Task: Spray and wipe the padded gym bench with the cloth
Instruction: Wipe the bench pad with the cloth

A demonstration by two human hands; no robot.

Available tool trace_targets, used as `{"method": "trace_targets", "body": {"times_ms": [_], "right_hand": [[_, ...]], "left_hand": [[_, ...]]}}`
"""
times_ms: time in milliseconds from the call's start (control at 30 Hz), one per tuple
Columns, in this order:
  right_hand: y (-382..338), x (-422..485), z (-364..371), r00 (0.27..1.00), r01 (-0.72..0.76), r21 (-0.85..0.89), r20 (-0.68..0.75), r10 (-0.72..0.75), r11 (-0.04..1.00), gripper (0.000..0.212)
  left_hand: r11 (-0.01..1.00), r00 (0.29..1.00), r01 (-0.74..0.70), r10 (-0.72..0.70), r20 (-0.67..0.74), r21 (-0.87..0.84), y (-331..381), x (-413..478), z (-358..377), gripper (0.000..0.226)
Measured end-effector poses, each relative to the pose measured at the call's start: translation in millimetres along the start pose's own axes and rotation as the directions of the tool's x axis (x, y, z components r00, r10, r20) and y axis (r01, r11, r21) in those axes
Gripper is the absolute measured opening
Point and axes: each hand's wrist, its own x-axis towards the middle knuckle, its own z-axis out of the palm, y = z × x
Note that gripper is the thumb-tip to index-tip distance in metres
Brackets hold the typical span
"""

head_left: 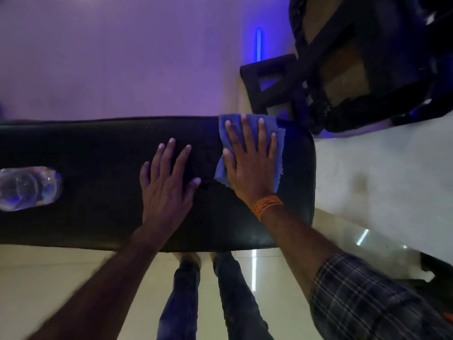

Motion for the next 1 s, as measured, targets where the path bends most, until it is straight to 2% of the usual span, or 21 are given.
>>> {"method": "trace_targets", "body": {"times_ms": [67, 167, 200, 267, 367, 400, 467, 567, 633, 767, 800, 867, 933, 1000], "right_hand": [[-20, 2, 3, 0.999, 0.035, 0.003, 0.003, -0.035, 0.999, 0.058], [-9, -29, 0, 0.947, 0.312, -0.013, 0.086, -0.31, 0.95, 0.057], [1, -35, -4, 0.926, 0.363, -0.011, 0.117, -0.359, 0.932, 0.057], [12, -24, -6, 0.937, 0.333, -0.033, 0.119, -0.327, 0.942, 0.057], [-16, 24, -4, 0.997, 0.069, -0.014, 0.029, -0.069, 0.998, 0.056], [-34, 34, -3, 0.999, 0.043, 0.001, 0.024, -0.043, 0.999, 0.056], [-60, 28, 2, 0.985, 0.171, 0.001, 0.025, -0.171, 0.985, 0.057], [-43, -17, 0, 0.942, 0.324, -0.019, 0.101, -0.321, 0.946, 0.058], [-25, -22, -8, 0.941, 0.318, -0.045, 0.139, -0.309, 0.947, 0.057], [-53, 30, -6, 0.996, 0.074, -0.035, 0.047, -0.072, 0.997, 0.057], [-72, 37, -2, 0.996, 0.081, -0.028, 0.036, -0.08, 0.996, 0.057], [-98, 29, 5, 0.971, 0.235, -0.023, 0.043, -0.234, 0.972, 0.057], [-91, 8, 5, 0.927, 0.368, -0.037, 0.089, -0.363, 0.929, 0.056], [-68, -6, -2, 0.921, 0.374, -0.057, 0.141, -0.363, 0.926, 0.055]], "left_hand": [[1.0, 1.0, -0.005, 0.006, -0.009, 0.003, 0, 0, 0, 0.065], [0.999, 1.0, 0.013, -0.013, -0.004, -0.031, 3, 4, -4, 0.067], [0.999, 1.0, 0.024, -0.025, -0.004, -0.041, 2, 4, -6, 0.068], [0.998, 0.999, 0.035, -0.036, -0.013, -0.052, -2, 3, -8, 0.067], [1.0, 0.999, 0.004, -0.005, -0.045, -0.024, -11, 2, -5, 0.064], [1.0, 0.998, 0.0, -0.001, -0.058, -0.017, -14, 1, -5, 0.063], [0.999, 0.997, 0.015, -0.017, -0.072, -0.028, -21, 2, -7, 0.061], [0.999, 0.999, 0.028, -0.029, -0.041, -0.028, -29, 3, -11, 0.06], [1.0, 0.999, 0.021, -0.021, -0.028, -0.015, -40, 2, -17, 0.059], [1.0, 0.997, -0.027, 0.027, -0.078, -0.003, -55, 2, -13, 0.056], [1.0, 0.995, -0.026, 0.025, -0.099, -0.012, -58, 2, -11, 0.056], [0.999, 0.992, -0.015, 0.011, -0.125, -0.035, -61, 2, -9, 0.057], [0.999, 0.993, -0.009, 0.004, -0.117, -0.04, -64, 1, -12, 0.059], [0.999, 0.995, 0.009, -0.012, -0.095, -0.031, -69, 0, -17, 0.062]]}}
